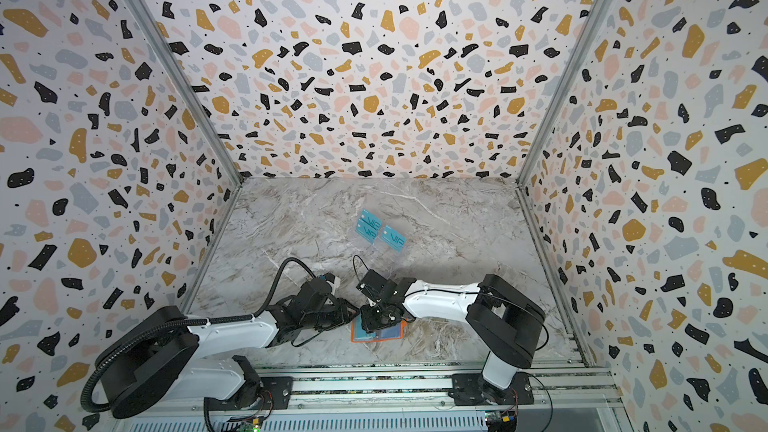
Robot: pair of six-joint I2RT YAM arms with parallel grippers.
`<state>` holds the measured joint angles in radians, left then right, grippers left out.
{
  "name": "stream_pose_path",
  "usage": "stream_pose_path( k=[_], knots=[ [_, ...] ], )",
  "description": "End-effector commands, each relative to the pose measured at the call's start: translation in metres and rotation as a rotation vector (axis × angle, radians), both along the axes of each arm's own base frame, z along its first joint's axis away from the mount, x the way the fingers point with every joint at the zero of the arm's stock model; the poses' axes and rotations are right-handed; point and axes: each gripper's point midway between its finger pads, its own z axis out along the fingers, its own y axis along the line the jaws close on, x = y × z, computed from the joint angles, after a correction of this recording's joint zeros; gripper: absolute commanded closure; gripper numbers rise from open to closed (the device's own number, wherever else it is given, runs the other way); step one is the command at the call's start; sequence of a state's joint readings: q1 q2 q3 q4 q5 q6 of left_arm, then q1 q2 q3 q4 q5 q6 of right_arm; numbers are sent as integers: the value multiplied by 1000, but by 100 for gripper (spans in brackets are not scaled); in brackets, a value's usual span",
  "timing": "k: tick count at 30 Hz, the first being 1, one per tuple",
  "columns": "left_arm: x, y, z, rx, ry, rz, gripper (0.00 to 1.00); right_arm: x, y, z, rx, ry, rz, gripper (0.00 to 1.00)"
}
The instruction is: Put the credit cards into the card holder
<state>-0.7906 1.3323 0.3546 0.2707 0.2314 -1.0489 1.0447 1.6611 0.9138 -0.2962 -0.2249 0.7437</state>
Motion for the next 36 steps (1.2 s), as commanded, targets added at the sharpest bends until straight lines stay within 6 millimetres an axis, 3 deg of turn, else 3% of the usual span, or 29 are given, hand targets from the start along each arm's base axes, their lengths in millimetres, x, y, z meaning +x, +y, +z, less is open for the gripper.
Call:
stream_pose_path(
  k=[1,7,14,23,27,30,36],
  knots=[
    [-2,-4,-2,4,14,13,66,-8,0,6,33,30,-22,57],
    [-6,-8,-2,-9,16,46,66,-4,12,22,201,51,-144,59],
    [-5,-8,-1,-10,12,57,67,-1,16,28,240,63,-156,59],
    [-4,3,1,90,-8,37,63,3,-27,25,90,3,-114,56],
    [-6,6,1,145,0,-1,56,3,-41,22,73,-9,-107,56],
    [-10,4,2,156,11,-45,47,7,-36,27,105,-39,-85,62],
    [-9,0,3,146,37,-94,44,0,-17,19,157,-4,-37,86]
  ],
)
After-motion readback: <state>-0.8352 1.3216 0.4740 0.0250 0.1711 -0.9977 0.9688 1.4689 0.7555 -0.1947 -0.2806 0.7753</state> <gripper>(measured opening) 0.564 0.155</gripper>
